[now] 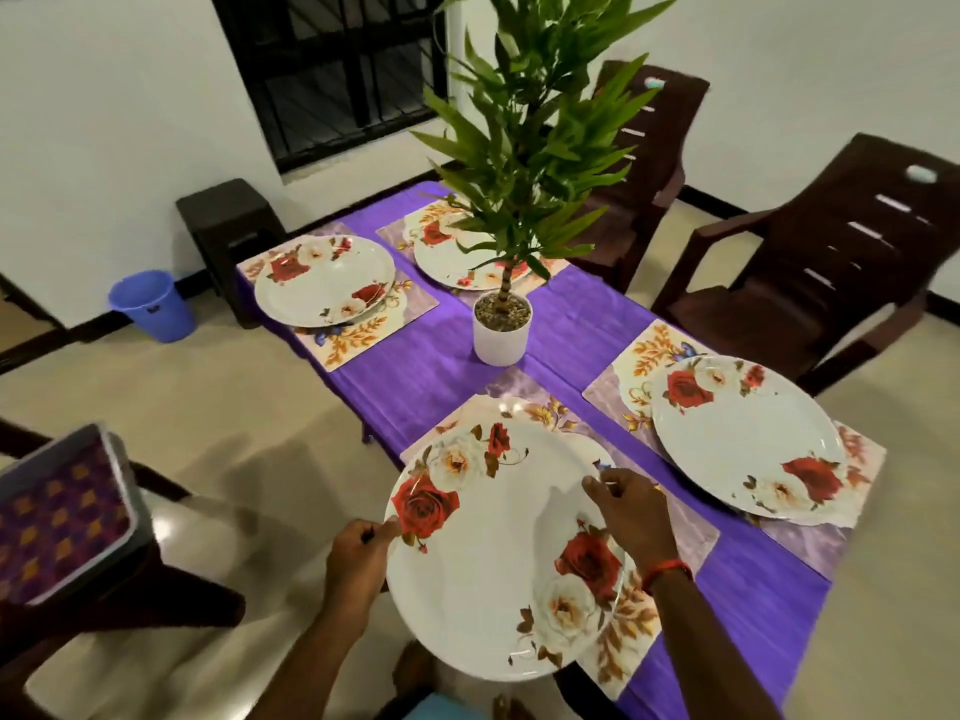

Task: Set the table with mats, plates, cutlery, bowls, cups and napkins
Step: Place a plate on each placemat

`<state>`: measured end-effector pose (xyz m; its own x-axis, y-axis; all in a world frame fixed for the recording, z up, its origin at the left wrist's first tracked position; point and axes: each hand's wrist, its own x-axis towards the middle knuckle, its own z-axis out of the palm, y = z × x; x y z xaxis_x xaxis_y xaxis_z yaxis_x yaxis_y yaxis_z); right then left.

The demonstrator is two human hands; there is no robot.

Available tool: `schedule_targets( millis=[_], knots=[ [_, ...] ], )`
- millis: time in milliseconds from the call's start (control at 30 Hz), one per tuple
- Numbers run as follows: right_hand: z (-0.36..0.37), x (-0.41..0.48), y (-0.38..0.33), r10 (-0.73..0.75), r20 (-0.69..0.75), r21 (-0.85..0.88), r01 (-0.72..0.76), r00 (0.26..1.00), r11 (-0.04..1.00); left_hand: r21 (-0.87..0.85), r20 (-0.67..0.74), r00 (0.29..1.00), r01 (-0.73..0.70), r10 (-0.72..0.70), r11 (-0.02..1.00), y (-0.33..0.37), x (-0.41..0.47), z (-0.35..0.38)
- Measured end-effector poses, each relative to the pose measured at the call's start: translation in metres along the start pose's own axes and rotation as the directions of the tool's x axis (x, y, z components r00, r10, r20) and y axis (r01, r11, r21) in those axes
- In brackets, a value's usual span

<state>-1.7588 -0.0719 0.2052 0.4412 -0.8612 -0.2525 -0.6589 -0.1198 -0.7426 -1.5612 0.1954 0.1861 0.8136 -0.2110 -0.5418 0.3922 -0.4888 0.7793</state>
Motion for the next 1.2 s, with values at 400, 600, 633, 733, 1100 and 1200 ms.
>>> schedule_targets(
  millis=[400,600,633,733,1100,1200],
  knots=[
    [0.01,-0.013,0.021,0.254,-0.179,0.037,-0.252,0.95,0.967,0.117,0.261,0.965,-0.067,0.034,0.991,0.039,0.081,0.03],
    [0.0,-0.031,0.024,0.344,-0.232,0.107,-0.328,0.91,0.939,0.139,0.357,0.934,-0.062,0.009,0.988,0.044,0.097,0.053],
    [0.0,-0.03,0.024,0.345,-0.24,0.117,-0.326,0.907,0.938,0.14,0.366,0.931,-0.062,0.007,0.988,0.046,0.099,0.057],
    [0.001,-0.026,0.028,0.364,-0.253,0.141,-0.338,0.897,0.931,0.139,0.384,0.923,-0.039,-0.017,0.99,0.052,0.1,0.067],
    [0.001,0.015,0.045,0.402,-0.222,0.186,-0.366,0.888,0.912,0.227,0.414,0.907,-0.026,-0.072,0.974,0.062,0.112,0.095],
    [-0.001,0.028,0.051,0.402,-0.217,0.176,-0.37,0.889,0.912,0.255,0.403,0.909,0.0,-0.106,0.967,0.06,0.119,0.104]
  ],
)
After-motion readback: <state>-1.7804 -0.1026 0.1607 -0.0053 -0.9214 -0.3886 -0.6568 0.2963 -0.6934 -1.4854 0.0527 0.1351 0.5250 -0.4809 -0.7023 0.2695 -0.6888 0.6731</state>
